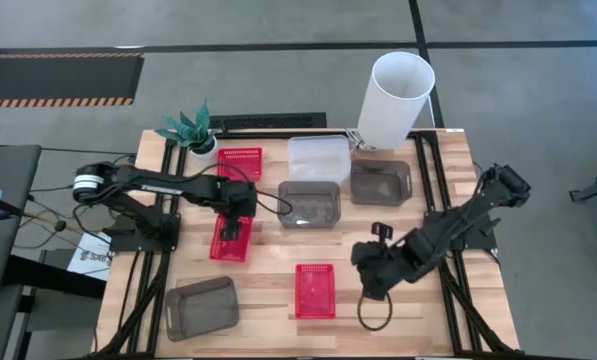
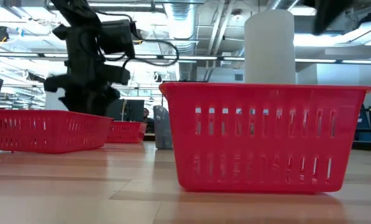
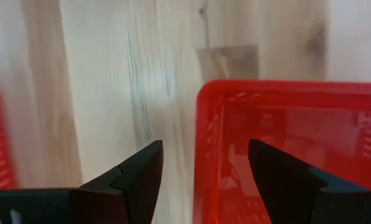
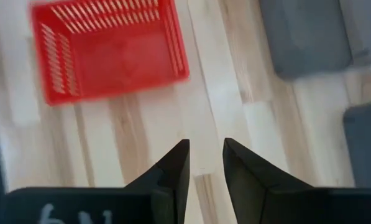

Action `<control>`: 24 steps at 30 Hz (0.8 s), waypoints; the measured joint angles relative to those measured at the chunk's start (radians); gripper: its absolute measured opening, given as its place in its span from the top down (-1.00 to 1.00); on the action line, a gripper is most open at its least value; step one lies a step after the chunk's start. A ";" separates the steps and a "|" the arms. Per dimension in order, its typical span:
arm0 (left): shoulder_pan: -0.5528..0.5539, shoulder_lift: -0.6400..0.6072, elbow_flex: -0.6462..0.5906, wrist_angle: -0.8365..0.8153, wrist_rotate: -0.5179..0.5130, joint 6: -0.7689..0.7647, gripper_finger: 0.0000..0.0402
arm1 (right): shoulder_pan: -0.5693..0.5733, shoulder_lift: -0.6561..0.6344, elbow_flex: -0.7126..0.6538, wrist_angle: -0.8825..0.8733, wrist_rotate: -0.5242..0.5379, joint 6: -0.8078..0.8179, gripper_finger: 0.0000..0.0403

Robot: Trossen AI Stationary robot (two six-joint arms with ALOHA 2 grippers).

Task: Stack baskets by color
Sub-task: Stack the middle left red bin on top of the top red bin

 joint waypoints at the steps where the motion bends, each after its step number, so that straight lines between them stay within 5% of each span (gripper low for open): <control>1: 0.003 0.014 0.000 -0.003 0.000 -0.004 -0.12 | 0.008 -0.007 -0.023 0.008 0.002 0.015 0.42; 8: 0.005 0.045 0.000 -0.007 0.000 -0.029 -0.05 | 0.032 -0.036 -0.114 0.039 0.009 0.077 0.43; 12: 0.005 0.028 0.000 -0.011 0.000 -0.031 0.25 | 0.032 -0.038 -0.126 0.034 0.027 0.070 0.43; 17: 0.006 0.019 0.032 -0.070 0.001 -0.033 0.88 | 0.019 -0.038 -0.126 0.039 0.037 0.042 0.43; 24: 0.006 0.017 0.171 -0.202 -0.006 -0.046 0.99 | 0.005 -0.038 -0.126 0.040 0.052 0.023 0.43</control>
